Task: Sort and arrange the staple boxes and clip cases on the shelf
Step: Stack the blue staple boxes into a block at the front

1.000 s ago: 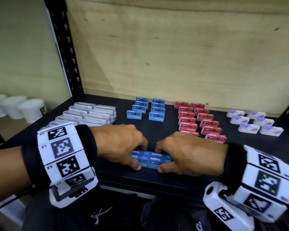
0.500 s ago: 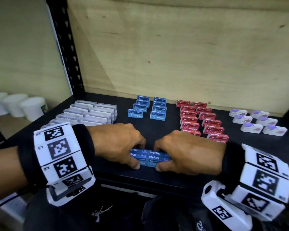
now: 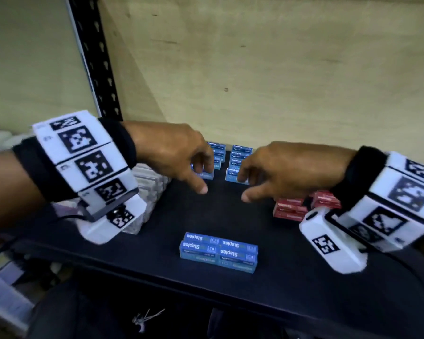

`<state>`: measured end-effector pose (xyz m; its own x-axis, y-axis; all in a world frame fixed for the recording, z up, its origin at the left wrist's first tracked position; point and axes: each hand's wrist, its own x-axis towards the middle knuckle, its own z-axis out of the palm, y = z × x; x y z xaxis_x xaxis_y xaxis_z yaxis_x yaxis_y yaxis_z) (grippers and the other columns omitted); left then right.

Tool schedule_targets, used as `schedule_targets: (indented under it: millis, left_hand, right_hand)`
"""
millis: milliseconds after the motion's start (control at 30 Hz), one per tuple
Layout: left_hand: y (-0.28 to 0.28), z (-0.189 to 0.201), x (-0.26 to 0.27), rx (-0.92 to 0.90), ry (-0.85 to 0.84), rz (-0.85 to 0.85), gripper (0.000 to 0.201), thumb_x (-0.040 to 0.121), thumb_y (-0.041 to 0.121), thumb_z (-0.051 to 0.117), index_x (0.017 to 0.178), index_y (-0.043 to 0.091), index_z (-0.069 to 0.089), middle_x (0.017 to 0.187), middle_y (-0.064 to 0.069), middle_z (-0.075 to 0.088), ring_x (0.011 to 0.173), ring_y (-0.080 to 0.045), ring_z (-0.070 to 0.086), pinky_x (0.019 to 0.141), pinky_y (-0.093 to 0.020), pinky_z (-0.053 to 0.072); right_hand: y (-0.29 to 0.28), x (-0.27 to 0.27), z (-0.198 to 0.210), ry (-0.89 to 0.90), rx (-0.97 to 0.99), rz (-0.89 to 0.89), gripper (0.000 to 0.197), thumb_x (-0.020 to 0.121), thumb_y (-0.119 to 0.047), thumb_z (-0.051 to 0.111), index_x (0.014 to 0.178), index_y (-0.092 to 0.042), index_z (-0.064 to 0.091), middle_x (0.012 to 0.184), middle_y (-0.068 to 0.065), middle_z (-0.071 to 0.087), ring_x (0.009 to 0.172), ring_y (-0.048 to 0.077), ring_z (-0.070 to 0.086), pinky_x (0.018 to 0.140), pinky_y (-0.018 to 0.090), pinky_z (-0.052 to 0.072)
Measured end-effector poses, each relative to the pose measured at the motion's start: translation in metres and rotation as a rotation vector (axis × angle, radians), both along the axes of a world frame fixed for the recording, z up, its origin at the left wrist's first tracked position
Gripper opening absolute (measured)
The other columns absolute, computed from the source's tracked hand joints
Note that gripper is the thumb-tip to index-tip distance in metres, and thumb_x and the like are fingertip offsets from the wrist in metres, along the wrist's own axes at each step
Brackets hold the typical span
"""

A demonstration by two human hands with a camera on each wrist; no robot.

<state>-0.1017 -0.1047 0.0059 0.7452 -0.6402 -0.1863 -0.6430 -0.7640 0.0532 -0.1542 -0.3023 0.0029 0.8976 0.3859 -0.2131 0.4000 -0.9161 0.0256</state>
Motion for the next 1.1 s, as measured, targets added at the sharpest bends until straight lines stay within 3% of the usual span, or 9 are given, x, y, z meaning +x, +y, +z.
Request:
schedule_targets:
  millis: [133,267,433,600,833,933,1100]
  left_hand:
    - [-0.012,0.000,0.038,0.116,-0.112,0.030,0.034,0.082,0.050,0.070,0.110,0.032,0.065,0.087,0.020,0.061,0.088,-0.008,0.058,0.072,-0.024,0.040]
    - [-0.021,-0.011,0.068,0.204,-0.096,0.067,0.028,0.082,0.046,0.072,0.105,0.033,0.066,0.083,0.021,0.057,0.093,-0.010,0.059,0.068,-0.026,0.040]
    - [-0.028,-0.023,0.088,0.267,-0.050,0.112,0.030,0.078,0.040,0.077,0.105,0.028,0.068,0.095,0.014,0.066,0.082,-0.008,0.056,0.057,-0.020,0.036]
    - [-0.031,-0.028,0.096,0.307,-0.038,0.107,0.019,0.081,0.034,0.077,0.094,0.021,0.074,0.087,0.009,0.071,0.065,-0.002,0.055,0.050,-0.014,0.036]
    - [-0.032,-0.021,0.083,0.315,-0.092,0.054,0.014,0.080,0.035,0.077,0.076,0.028,0.066,0.065,0.018,0.057,0.060,0.002,0.051,0.049,-0.018,0.034]
    - [-0.026,-0.016,0.065,0.280,-0.101,0.033,0.014,0.078,0.038,0.078,0.077,0.027,0.069,0.065,0.018,0.058,0.061,0.001,0.053,0.051,-0.020,0.037]
    - [-0.013,-0.014,0.026,0.273,-0.103,-0.047,0.013,0.078,0.039,0.076,0.079,0.028,0.070,0.059,0.019,0.054,0.058,0.000,0.051,0.059,-0.020,0.043]
  right_hand:
    - [-0.007,0.048,-0.006,-0.073,-0.011,-0.053,0.034,0.086,-0.044,0.071,0.113,-0.024,0.067,0.104,-0.007,0.069,0.090,0.017,0.062,0.082,0.030,0.050]
    - [-0.013,0.079,-0.017,-0.044,-0.083,-0.098,0.034,0.083,-0.045,0.074,0.103,-0.018,0.069,0.096,0.000,0.070,0.088,0.023,0.065,0.081,0.036,0.054]
    - [-0.017,0.095,-0.028,-0.001,-0.110,-0.097,0.026,0.083,-0.044,0.073,0.091,-0.019,0.073,0.084,-0.001,0.070,0.082,0.023,0.067,0.076,0.036,0.056]
    - [-0.019,0.102,-0.030,0.029,-0.076,-0.068,0.022,0.084,-0.041,0.075,0.089,-0.019,0.073,0.078,-0.005,0.067,0.079,0.019,0.065,0.070,0.030,0.050]
    - [-0.016,0.089,-0.027,-0.005,-0.056,-0.065,0.024,0.083,-0.042,0.076,0.090,-0.019,0.072,0.077,-0.004,0.065,0.079,0.020,0.064,0.067,0.029,0.048]
    - [-0.016,0.070,-0.025,-0.017,-0.033,-0.055,0.022,0.084,-0.042,0.074,0.090,-0.021,0.073,0.077,-0.005,0.066,0.077,0.019,0.064,0.068,0.031,0.050]
    - [-0.016,0.031,-0.025,-0.070,-0.001,-0.029,0.021,0.081,-0.045,0.075,0.085,-0.024,0.071,0.067,-0.010,0.061,0.064,0.010,0.055,0.058,0.026,0.041]
